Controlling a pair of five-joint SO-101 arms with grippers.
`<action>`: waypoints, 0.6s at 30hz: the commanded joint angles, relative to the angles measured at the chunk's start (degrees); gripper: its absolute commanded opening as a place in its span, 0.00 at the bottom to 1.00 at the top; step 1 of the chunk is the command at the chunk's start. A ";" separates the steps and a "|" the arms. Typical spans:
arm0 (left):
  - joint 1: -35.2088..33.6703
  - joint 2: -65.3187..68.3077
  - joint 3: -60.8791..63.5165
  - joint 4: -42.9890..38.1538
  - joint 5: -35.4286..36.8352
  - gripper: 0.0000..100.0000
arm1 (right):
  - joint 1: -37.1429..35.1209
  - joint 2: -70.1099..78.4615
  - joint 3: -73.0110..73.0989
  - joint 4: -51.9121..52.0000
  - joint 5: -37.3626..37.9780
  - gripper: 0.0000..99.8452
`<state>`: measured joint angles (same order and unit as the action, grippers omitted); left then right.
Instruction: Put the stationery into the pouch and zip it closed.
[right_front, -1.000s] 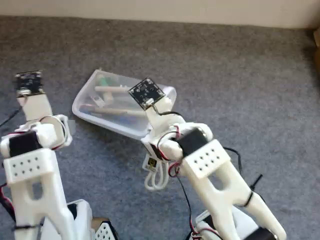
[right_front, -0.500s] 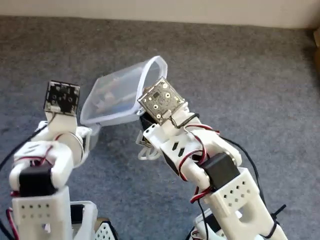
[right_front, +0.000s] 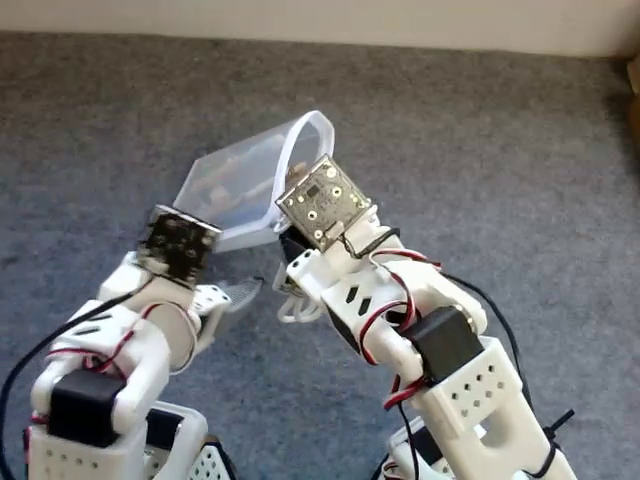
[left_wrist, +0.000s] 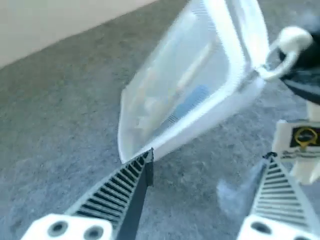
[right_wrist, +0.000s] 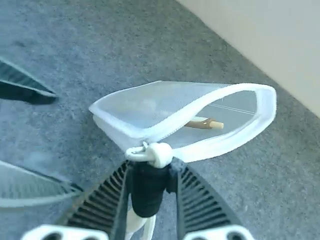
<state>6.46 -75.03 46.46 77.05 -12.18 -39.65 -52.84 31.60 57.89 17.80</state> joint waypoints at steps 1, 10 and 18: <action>1.89 -0.48 2.77 -4.57 -2.20 0.32 | -3.12 -2.42 -9.45 4.35 0.44 0.00; 1.98 -0.48 6.46 -11.52 -2.20 0.31 | -3.65 -2.42 -12.97 7.25 0.44 0.00; 2.33 -0.48 9.01 -18.37 -2.11 0.28 | -3.82 -2.42 -12.44 11.47 0.35 0.00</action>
<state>7.87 -74.68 55.69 61.85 -13.93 -42.64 -53.01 22.37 68.70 17.89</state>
